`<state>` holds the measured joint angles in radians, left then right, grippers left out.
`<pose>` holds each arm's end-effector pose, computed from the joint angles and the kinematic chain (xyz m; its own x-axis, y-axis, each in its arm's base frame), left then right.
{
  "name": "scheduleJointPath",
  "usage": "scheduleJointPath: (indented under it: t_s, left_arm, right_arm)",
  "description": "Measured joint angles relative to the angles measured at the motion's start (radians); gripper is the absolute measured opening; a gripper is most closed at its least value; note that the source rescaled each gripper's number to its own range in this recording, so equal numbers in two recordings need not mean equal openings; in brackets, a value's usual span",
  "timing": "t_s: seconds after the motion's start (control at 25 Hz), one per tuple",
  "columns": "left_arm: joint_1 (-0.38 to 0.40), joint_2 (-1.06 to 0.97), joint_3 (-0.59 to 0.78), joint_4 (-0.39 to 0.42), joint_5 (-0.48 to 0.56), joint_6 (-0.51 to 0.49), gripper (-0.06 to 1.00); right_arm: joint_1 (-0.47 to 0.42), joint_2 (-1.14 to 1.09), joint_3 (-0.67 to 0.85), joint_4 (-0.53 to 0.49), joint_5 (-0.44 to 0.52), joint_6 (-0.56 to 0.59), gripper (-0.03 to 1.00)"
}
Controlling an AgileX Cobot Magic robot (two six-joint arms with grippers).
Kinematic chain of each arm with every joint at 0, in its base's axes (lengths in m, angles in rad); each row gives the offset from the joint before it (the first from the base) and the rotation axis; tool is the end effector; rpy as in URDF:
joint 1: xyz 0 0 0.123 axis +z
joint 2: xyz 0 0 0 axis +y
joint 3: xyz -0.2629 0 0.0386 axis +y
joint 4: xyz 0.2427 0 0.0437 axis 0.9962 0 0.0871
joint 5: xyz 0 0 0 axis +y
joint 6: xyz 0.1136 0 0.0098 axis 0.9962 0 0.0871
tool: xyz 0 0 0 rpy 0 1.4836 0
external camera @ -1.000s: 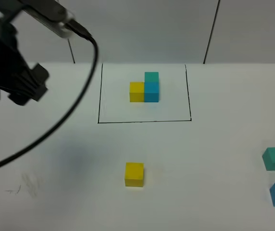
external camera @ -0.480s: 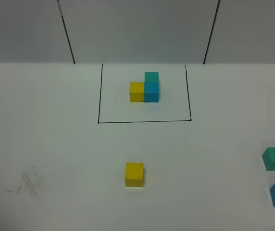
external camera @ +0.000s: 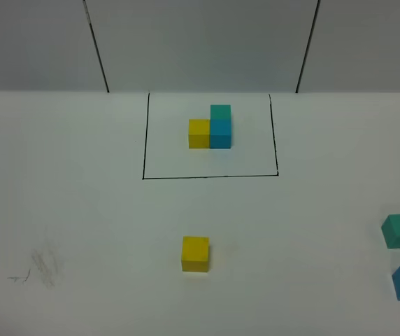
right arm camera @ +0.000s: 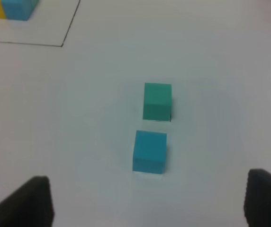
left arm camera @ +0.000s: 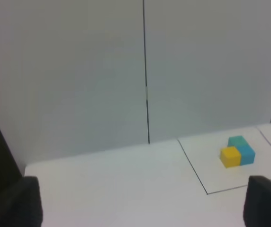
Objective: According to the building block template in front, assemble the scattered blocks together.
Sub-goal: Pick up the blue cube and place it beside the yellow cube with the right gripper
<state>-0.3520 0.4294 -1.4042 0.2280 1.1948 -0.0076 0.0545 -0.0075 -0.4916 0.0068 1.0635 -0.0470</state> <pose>-0.0033 0.0267 0.4790 -0.1046 0.1190 -0.9874 0.1498 0.9834 0.1026 0.0301 0.0023 0.2617 -0.4556 -0.0686 -0.8876 -0.0797 0.9962 -0.0361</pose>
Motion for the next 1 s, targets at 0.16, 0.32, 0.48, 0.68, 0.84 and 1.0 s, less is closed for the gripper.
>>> scheduleJointPath:
  t_s: [0.16,0.32,0.48,0.68,0.84,1.0]
  left_arm:
    - [0.105,-0.078,0.147,-0.082,0.000,0.035,1.00]
    - [0.222,-0.145,0.274,-0.122,0.000,0.062,1.00]
    - [0.303,-0.221,0.402,-0.164,0.000,0.063,0.99]
    - [0.333,-0.323,0.566,-0.228,0.000,0.047,0.99]
    - [0.335,-0.398,0.688,-0.228,-0.002,-0.011,0.99]
    - [0.335,-0.434,0.794,-0.228,-0.030,-0.028,0.99]
  right_arm:
    - [0.000,0.000,0.000,0.000,0.000,0.000,0.67]
    - [0.000,0.000,0.000,0.000,0.000,0.000,0.67]
    - [0.000,0.000,0.000,0.000,0.000,0.000,0.67]
    - [0.000,0.000,0.000,0.000,0.000,0.000,0.67]
    - [0.000,0.000,0.000,0.000,0.000,0.001,0.67]
    - [0.000,0.000,0.000,0.000,0.000,0.001,0.67]
